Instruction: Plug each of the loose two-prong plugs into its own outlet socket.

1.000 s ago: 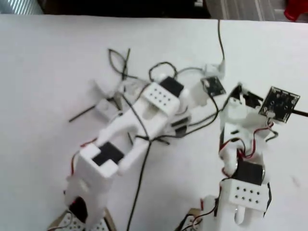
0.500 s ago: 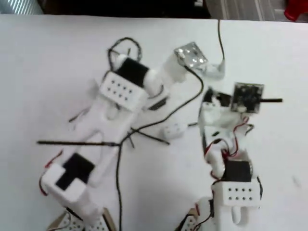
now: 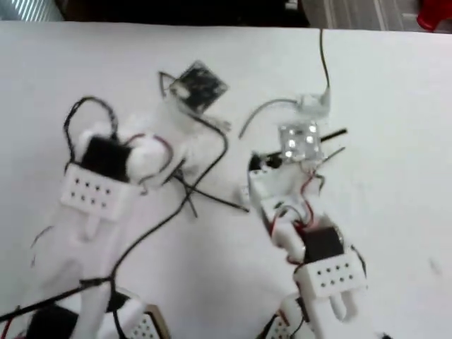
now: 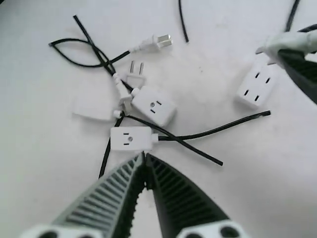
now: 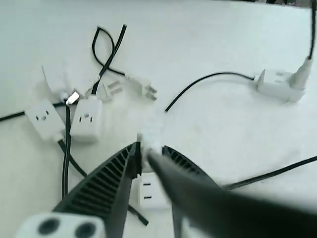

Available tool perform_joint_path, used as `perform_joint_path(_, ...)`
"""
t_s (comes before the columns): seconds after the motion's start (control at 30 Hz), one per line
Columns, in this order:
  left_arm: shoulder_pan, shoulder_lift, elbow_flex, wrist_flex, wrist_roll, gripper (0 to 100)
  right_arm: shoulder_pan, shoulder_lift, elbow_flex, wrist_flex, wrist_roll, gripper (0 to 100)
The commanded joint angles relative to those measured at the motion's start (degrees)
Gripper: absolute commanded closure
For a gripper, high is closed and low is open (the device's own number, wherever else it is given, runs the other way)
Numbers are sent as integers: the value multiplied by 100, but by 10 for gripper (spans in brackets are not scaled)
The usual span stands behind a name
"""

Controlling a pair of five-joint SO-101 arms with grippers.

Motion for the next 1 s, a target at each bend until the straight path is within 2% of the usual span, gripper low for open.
perform_joint_path(0.0,-664,-637,976,-589,70,978,-171,655,-334,-13,62,981)
perform_joint_path(0.23,-1596,-734,2488,-1811,79,977,-180,1525,-633,13,62,981)
perform_joint_path(0.33,-1666,-734,2901,-2207,97,977,-180,1745,-765,66,97,982)
perform_joint_path(0.5,-1675,-734,3455,-2857,633,977,-189,2229,-1196,514,299,982)
perform_joint_path(0.97,-1947,-725,3701,-2980,686,977,-400,2914,-1160,400,334,982)
